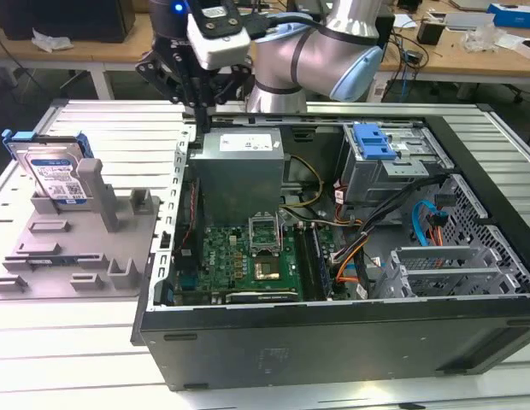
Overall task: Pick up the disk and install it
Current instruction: 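Reach for the disk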
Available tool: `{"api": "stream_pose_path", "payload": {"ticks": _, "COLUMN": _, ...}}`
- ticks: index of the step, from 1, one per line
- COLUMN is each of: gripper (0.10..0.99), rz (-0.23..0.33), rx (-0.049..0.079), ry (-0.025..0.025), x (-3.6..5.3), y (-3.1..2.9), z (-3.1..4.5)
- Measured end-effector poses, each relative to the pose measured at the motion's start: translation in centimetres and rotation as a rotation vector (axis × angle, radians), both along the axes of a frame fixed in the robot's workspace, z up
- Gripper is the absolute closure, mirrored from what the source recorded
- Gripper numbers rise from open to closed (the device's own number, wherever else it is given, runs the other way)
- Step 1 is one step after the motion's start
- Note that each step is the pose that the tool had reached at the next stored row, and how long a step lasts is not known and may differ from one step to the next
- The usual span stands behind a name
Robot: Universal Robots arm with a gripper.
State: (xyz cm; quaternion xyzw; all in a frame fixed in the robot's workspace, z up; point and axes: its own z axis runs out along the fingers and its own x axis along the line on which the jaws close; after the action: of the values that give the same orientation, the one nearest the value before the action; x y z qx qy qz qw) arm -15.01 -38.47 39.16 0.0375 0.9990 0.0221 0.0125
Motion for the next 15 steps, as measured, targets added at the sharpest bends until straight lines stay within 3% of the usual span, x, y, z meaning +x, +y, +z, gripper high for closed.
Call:
{"api": "stream_pose_path", "payload": {"ticks": 2, "gripper": 0.980, "rz": 0.000, "rx": 0.000, "ry": 0.0000, "x": -1.78, "y": 0.30, "z": -0.09}}
{"api": "stream_pose_path", "payload": {"ticks": 15, "gripper": 0.980, "rz": 0.000, "rx": 0.000, "ry": 0.0000, "x": -8.39, "y": 1.30, "z": -0.25}}
